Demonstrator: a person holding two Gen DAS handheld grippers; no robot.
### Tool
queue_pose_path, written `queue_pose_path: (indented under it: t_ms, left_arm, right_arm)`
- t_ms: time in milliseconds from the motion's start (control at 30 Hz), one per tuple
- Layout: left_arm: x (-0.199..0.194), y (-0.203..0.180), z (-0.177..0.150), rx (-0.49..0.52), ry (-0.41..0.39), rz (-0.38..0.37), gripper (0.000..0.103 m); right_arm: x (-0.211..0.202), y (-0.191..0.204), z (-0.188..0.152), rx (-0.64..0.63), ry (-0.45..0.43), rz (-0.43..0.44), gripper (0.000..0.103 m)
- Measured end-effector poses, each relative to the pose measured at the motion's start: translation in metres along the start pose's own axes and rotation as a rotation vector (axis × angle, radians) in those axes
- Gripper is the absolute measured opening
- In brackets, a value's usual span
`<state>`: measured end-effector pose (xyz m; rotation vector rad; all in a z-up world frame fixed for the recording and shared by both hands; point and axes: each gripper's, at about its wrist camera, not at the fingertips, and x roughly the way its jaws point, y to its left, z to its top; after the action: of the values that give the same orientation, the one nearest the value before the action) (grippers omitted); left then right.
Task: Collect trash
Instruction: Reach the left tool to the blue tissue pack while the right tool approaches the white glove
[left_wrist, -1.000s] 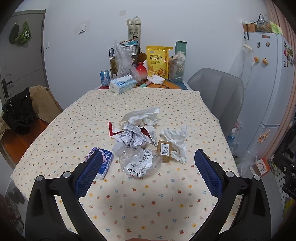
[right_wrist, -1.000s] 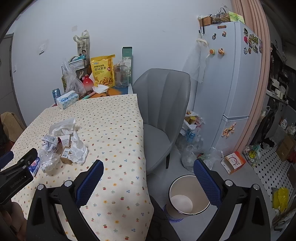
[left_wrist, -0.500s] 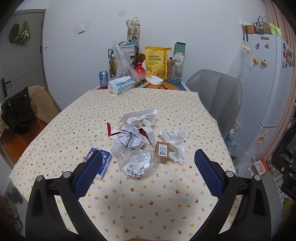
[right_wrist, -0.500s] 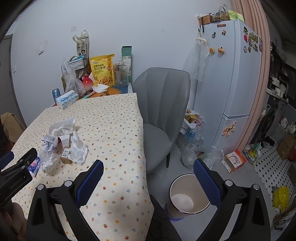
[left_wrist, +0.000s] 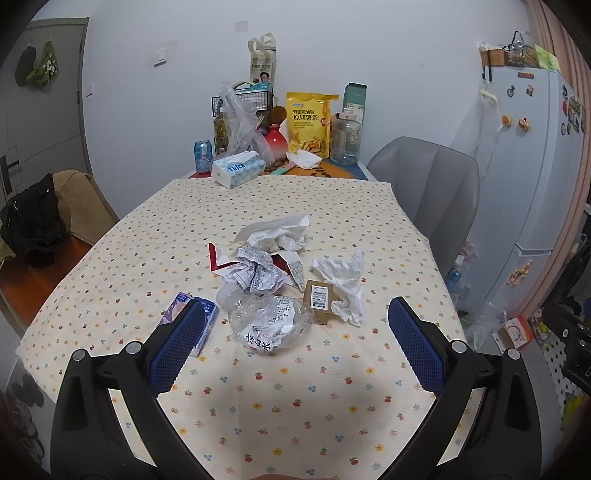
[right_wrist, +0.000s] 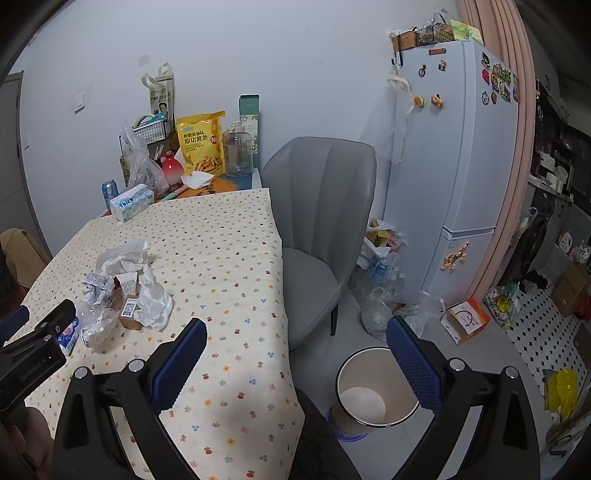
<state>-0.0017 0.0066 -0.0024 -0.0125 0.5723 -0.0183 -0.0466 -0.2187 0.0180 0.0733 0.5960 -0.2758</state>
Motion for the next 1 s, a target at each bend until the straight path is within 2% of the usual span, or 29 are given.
queue_pose_path:
  t_ms: [400, 667, 1000]
  left_arm:
    - [0.001, 0.006, -0.001, -0.014, 0.001, 0.015, 0.098]
    - [0.007, 0.038, -0.006, -0.058, 0.030, 0.077, 0.098]
    - [0.017, 0.081, -0.014, -0.124, 0.060, 0.118, 0.098]
  right_arm:
    - [0.003, 0.009, 0.002, -0.012, 0.004, 0.027, 0.095]
    - [0.010, 0.040, 0.002, -0.060, 0.017, 0.091, 0.095]
    - [0.018, 0.086, -0.002, -0.132, 0.042, 0.154, 0.095]
